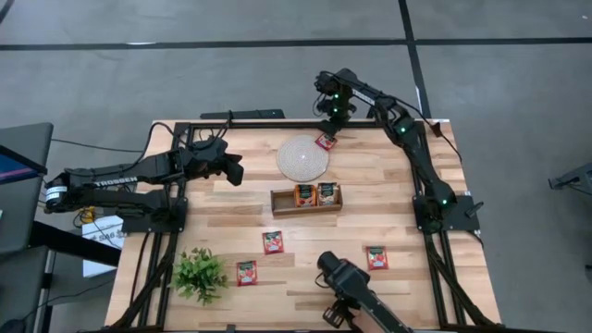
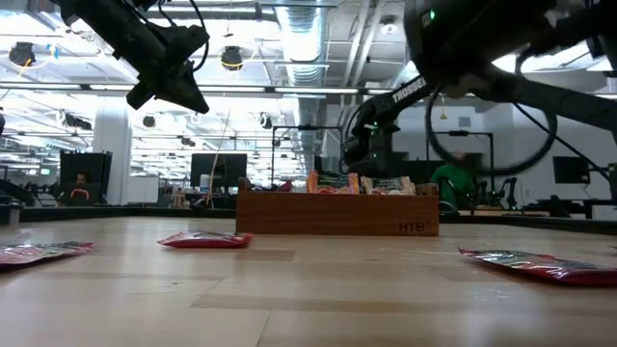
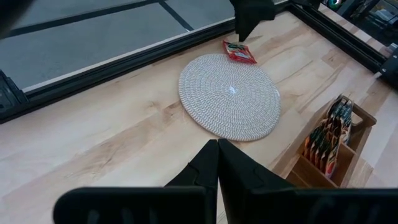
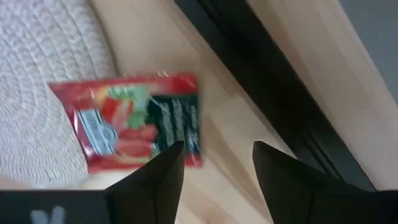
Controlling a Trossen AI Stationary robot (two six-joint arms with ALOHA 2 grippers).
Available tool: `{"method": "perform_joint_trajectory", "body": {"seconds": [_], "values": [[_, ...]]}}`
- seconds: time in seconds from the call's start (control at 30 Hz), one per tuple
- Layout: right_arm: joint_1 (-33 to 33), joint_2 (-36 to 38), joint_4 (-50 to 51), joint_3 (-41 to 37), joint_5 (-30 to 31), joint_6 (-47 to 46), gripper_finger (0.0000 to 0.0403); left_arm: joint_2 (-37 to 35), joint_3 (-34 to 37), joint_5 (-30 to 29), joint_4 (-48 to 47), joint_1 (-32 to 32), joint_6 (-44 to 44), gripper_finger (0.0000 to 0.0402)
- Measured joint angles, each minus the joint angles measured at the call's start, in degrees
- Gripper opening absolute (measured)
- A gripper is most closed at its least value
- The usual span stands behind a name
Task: Pick & Place Tea
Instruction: Put the red tea bag into the left section of the wooden organizer
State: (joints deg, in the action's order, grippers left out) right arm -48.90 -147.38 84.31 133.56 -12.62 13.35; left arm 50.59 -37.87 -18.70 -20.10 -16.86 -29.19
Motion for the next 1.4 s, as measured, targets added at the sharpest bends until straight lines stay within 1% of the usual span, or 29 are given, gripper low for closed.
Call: {"method": "perform_joint_trajectory", "body": {"seconds": [0.33,0.57,0.8,0.97,1.07,1.13,1.3,1.4], "values": [[0.63,-0.17,-1.99,-0.02,1.33,0.6,0.0188,0.0,0.0,-0.02,-0.34,0.0,-0.02,0.0],[0.91,0.57,-3.64,-4.85,2.74,0.82,0.0186,0.0,0.0,-0.02,-0.34,0.0,-0.05,0.0],[1.6,0.47,-3.83,-5.31,4.34,0.69,0.0185,0.0,0.0,0.0,-0.34,0.0,-0.1,0.0],[2.58,0.32,-3.43,-5.35,6.47,0.59,0.0168,0.0,0.0,-0.02,-0.34,0.0,-0.18,0.0],[3.18,0.27,-2.04,-5.17,9.96,0.21,0.0163,0.0,0.0,-0.02,-0.34,0.0,-0.22,0.0],[3.42,0.25,-1.36,-5.16,11.39,0.16,0.0163,0.0,0.0,-0.01,-0.34,0.0,-0.22,0.0],[3.23,0.21,-0.31,-5.22,11.55,0.1,0.017,0.0,0.0,-0.02,-0.34,0.0,-0.22,0.0],[3.26,0.18,0.25,-5.32,13.35,0.09,0.0173,0.0,0.0,-0.02,-0.34,0.0,-0.22,0.0]]}}
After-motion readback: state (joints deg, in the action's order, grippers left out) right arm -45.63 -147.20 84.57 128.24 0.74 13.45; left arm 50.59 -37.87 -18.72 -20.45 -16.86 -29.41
